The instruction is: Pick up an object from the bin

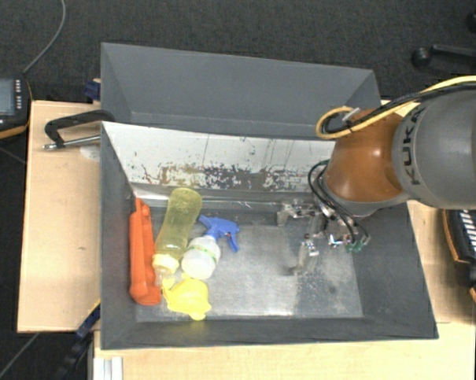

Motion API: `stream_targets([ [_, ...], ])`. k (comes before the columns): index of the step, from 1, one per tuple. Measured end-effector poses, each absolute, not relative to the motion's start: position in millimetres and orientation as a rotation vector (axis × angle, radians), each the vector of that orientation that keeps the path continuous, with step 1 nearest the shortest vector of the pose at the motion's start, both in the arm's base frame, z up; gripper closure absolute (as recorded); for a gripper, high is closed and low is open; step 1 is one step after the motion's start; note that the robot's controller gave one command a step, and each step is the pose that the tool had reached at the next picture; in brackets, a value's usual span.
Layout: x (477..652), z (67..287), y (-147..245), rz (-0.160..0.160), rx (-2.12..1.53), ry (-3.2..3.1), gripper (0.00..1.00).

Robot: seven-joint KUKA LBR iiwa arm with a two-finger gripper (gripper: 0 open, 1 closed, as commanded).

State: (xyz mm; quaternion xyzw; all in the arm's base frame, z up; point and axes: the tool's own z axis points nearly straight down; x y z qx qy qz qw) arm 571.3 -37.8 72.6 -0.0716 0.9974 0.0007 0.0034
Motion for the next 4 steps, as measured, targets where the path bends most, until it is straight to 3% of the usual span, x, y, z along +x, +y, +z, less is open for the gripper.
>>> stream_targets([
  [1,561.5,72,-22,0.007,-0.259,3.128,0.00],
  [2,576.1,74,10,0.000,-0.100,3.132,0.00],
  [3,573.9,73,44,0.012,-0.309,3.118,0.00],
  [4,576.3,79,65,0.003,-0.284,3.116,0.00],
])
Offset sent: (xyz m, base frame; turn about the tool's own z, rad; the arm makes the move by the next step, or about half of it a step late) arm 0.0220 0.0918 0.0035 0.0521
